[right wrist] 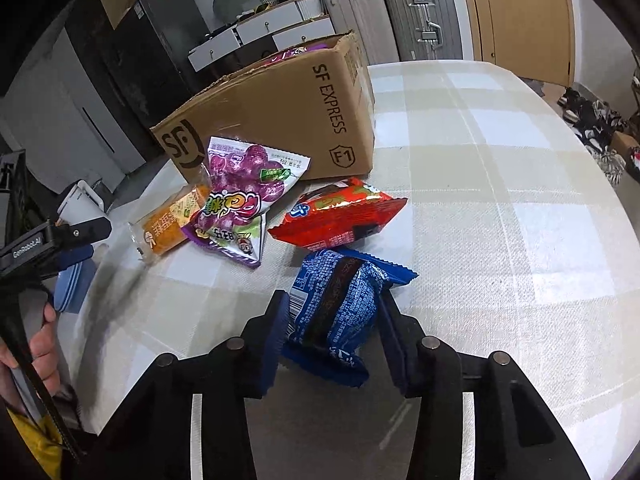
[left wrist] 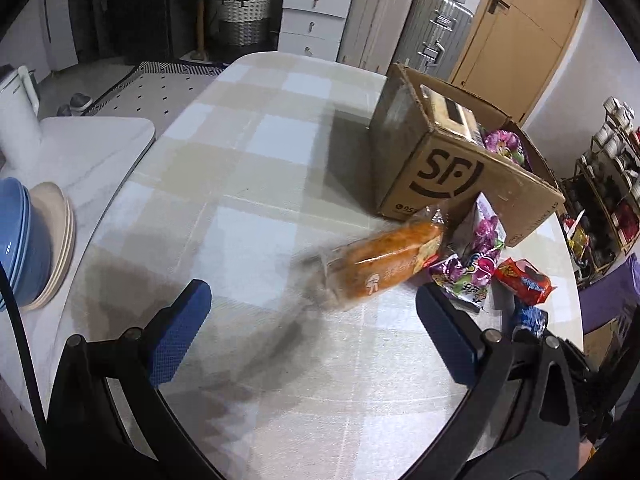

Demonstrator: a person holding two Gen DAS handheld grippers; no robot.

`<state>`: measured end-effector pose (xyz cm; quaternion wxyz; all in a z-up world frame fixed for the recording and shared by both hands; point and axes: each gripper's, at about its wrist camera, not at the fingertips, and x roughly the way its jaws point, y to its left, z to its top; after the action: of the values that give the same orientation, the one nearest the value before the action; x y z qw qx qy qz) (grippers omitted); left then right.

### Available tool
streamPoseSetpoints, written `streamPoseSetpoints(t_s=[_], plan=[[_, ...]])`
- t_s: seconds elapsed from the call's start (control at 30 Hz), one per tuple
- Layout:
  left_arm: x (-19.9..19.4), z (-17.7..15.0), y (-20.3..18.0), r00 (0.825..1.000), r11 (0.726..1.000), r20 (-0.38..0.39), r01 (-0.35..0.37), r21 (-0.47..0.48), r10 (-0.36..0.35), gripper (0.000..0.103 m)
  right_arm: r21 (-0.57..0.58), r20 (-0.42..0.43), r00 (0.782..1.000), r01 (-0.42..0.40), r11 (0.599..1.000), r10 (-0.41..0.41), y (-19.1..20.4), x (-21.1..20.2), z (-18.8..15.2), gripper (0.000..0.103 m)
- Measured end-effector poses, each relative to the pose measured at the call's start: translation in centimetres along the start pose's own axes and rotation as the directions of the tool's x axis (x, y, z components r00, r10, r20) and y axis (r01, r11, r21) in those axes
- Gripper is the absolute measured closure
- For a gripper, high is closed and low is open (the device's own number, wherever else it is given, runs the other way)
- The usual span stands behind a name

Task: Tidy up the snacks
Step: 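Lower the right gripper onto the blue cookie pack and close it, then grasp the orange bread loaf with the left gripper while the right holds the blue pack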

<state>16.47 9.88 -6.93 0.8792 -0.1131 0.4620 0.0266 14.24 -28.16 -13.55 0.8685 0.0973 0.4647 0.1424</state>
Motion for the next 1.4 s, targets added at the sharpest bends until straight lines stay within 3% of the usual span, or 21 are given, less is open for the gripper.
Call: streamPoseSetpoints(t_s=[0.47,0.7,0.87,0.97,1.2,1.4], plan=[[0.7,0.0,1.4,1.000,1.000,-0.020,-0.015,-0.023,0.014,0.001,0.068,0.015,0.997,-0.081,0.994,0.080,-0.4,-2.0,-1.0,0.060],[1.5,0.1,1.9,0.999,0.999,-0.033,-0.012,-0.042,0.011,0.001,0.137,-0.002,0.980,-0.195,0.971,0.197,-0.8,-2.5,-1.2,0.060],[1.8,0.2,1.6,0.999,0.999,-0.036,-0.013,-0.036,0.012,0.001,0.155,0.005,0.975,-0.219,0.963,0.220,-1.0,-3.2,-1.4,0.060],[2.2,0.6,1.3,1.000,1.000,-0.029,0.002,-0.030,-0.003,0.001,0.156,0.014,0.974,-0.226,0.962,0.226,-1.0,-3.6,-1.4,0.060],[4.5,2.4,-0.4,0.993,0.994,-0.035,0.111,-0.009,-0.111,0.001,0.124,0.002,0.971,-0.236,0.964,0.238,-0.5,-3.6,-1.6,0.060],[8.3,3.2,-1.3,0.982,0.987,-0.110,0.158,0.021,-0.154,0.001,0.123,0.000,0.968,-0.250,0.960,0.252,-0.7,-3.5,-1.5,0.060]])
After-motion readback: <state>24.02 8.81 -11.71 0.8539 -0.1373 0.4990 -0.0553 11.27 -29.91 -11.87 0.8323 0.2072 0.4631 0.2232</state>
